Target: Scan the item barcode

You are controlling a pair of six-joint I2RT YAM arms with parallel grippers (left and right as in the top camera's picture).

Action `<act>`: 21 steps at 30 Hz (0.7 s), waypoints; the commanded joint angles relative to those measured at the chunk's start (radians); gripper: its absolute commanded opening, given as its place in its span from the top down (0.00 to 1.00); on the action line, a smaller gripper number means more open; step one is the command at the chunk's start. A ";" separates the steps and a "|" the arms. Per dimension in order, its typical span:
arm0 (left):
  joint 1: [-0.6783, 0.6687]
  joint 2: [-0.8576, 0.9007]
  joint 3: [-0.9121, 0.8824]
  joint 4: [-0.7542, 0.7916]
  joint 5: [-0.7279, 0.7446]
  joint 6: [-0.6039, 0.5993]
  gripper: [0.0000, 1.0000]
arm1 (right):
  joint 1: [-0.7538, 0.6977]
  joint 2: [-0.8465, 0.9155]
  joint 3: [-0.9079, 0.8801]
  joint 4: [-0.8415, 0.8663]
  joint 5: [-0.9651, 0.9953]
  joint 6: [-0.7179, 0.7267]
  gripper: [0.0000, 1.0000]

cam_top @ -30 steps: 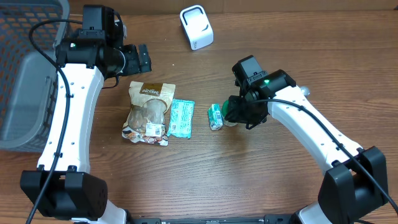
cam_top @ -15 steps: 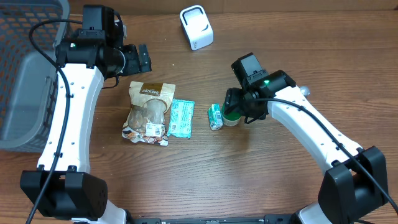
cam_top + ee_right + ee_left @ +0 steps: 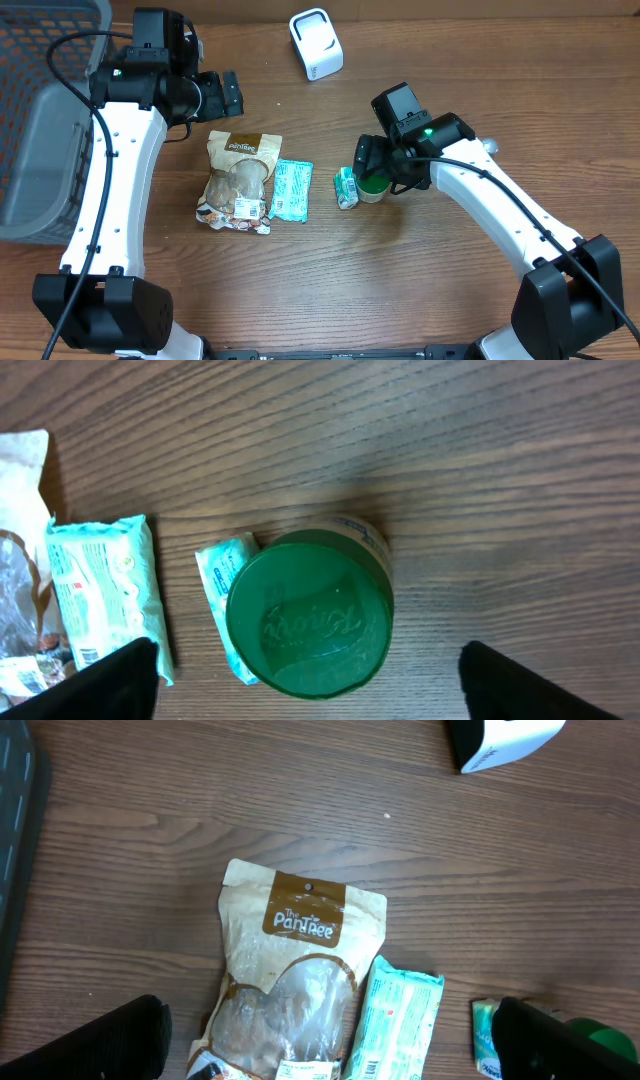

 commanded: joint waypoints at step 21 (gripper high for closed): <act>0.003 0.002 0.014 0.000 0.010 0.011 0.00 | 0.248 0.002 -0.003 0.063 0.161 0.006 0.46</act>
